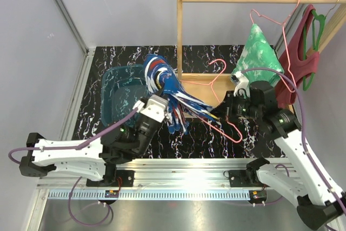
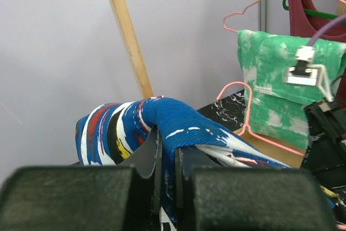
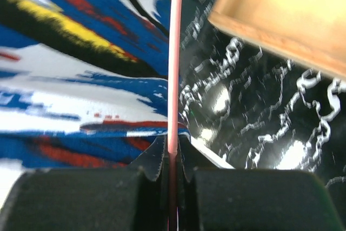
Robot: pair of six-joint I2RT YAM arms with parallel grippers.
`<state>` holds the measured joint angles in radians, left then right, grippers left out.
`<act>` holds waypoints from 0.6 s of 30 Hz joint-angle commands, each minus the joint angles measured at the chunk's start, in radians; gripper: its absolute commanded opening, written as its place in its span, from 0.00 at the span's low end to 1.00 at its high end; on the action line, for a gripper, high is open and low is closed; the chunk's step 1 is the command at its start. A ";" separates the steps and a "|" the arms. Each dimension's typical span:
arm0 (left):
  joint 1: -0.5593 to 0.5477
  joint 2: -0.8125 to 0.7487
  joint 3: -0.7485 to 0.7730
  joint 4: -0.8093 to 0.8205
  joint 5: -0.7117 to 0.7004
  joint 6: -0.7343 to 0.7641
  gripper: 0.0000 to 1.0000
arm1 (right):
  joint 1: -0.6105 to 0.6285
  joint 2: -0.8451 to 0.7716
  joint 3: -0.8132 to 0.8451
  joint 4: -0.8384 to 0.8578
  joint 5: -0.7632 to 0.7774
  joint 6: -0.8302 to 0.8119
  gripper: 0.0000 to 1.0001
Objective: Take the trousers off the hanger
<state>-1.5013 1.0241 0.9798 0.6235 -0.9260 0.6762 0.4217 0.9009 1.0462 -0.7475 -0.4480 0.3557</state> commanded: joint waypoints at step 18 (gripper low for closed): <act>0.000 -0.110 -0.007 0.142 0.049 -0.101 0.00 | -0.006 -0.166 0.083 0.221 -0.207 -0.101 0.13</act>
<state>-1.5009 0.9245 0.9394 0.6373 -0.9310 0.6022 0.4191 0.7307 1.1194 -0.6064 -0.6228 0.2722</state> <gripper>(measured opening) 0.050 0.141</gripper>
